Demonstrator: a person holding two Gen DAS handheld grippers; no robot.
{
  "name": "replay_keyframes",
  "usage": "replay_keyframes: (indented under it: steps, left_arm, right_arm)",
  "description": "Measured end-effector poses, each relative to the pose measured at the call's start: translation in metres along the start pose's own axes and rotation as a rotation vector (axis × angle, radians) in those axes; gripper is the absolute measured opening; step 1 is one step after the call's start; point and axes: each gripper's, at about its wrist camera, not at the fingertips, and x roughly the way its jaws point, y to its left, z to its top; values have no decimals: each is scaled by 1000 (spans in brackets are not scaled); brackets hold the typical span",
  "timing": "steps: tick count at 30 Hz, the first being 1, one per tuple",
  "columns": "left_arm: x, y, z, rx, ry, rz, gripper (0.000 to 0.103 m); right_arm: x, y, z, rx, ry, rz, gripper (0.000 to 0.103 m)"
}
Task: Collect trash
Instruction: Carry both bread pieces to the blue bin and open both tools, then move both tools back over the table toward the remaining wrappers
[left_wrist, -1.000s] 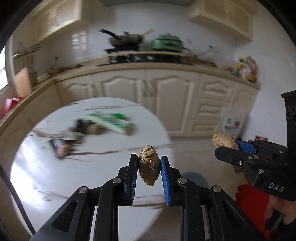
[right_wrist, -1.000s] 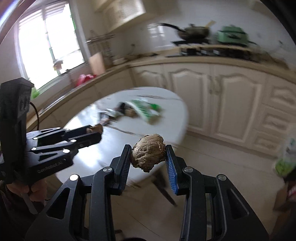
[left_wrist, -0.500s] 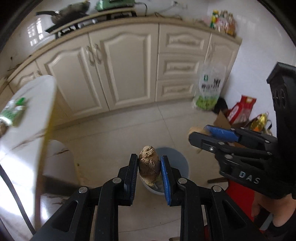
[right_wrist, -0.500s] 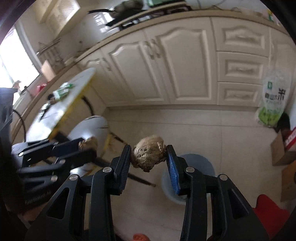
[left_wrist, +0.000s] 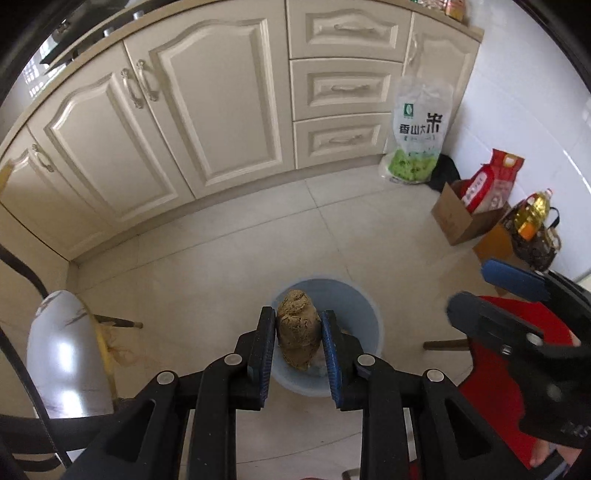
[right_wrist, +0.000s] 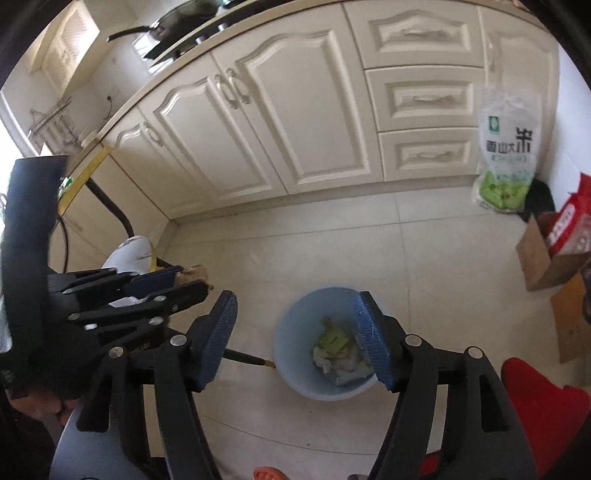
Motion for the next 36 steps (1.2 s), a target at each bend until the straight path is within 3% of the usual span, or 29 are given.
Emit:
replay_keyframes:
  steps: [1, 3, 5, 8, 13, 17, 21, 29, 36]
  left_arm:
    - [3, 0, 3, 6, 3, 1, 32]
    - [2, 3, 5, -1, -17, 17, 61]
    - [-13, 6, -2, -13, -53, 7, 64]
    - [-41, 12, -15, -32, -87, 4, 64]
    - [-112, 25, -49, -58, -190, 13, 65]
    - [-185, 45, -87, -110, -317, 43, 69]
    - [-256, 71, -129, -169, -423, 79, 75]
    - [-385, 119, -251, -298, -600, 282, 84]
    - [-463, 138, -358, -395, -736, 445, 95]
  right_arm:
    - [-5, -3, -1, 10, -6, -6, 64]
    - [-12, -6, -1, 17, -27, -17, 66]
    - [-22, -5, -3, 24, -42, -20, 73]
    - [-37, 1, -2, 24, -66, -15, 75]
    - [-72, 31, 7, 5, -133, 21, 84]
    - [-124, 83, 17, -46, -245, 93, 95]
    - [-172, 142, 25, -121, -341, 171, 100]
    - [-252, 289, 18, -331, -485, 320, 103]
    - [-276, 401, -9, -511, -539, 355, 103]
